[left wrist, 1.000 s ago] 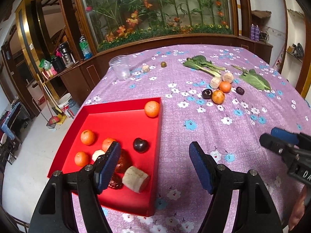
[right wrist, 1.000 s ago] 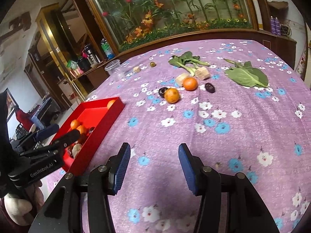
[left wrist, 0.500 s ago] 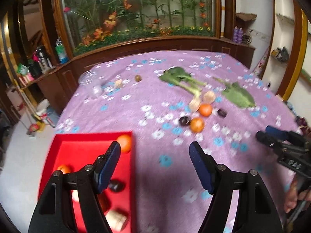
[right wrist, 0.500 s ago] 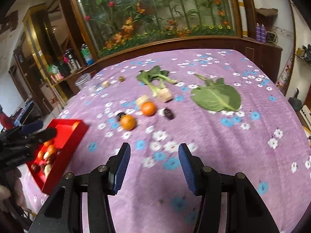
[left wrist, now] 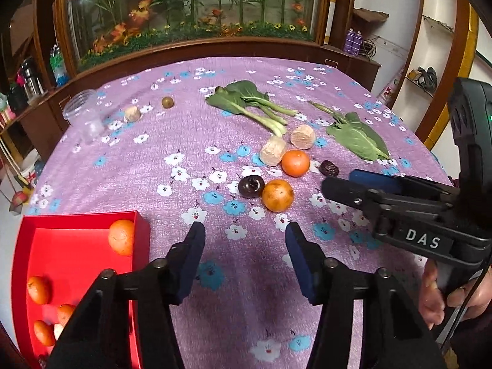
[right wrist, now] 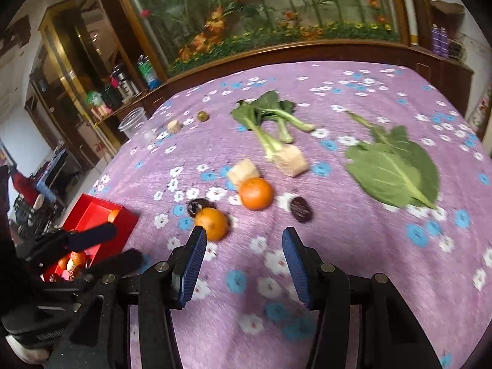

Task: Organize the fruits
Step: 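Grasp an orange with the left tool while the right tool grasps another orange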

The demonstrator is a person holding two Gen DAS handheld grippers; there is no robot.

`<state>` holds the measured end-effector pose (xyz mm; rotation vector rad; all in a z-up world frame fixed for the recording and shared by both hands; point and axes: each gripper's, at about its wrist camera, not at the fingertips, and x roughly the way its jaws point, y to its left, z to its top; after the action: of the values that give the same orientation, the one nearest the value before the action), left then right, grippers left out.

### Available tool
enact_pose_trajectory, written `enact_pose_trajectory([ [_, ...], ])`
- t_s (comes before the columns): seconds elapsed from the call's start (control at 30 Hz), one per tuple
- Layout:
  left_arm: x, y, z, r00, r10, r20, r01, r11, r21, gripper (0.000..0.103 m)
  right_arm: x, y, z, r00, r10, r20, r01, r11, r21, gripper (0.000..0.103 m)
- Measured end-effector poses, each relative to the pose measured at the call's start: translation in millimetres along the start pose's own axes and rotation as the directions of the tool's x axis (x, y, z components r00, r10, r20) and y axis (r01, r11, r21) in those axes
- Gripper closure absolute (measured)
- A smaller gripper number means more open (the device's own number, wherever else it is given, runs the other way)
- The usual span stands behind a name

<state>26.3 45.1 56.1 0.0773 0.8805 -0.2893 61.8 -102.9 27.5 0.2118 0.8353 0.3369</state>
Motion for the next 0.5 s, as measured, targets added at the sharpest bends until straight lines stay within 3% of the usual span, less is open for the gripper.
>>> enact_pose_trajectory([
  [0.17, 12, 12, -1, 1.000, -0.015, -0.018, 0.014, 0.999, -0.050, 0.050, 24, 3, 10, 1.000, -0.014, -0.011, 0.014, 1.000, -0.011, 0.047],
  [0.5, 26, 7, -1, 0.999, -0.031, -0.034, 0.030, 0.999, -0.042, 0.050, 66, 2, 27, 0.997, -0.069, -0.023, 0.068, 0.997, -0.035, 0.047],
])
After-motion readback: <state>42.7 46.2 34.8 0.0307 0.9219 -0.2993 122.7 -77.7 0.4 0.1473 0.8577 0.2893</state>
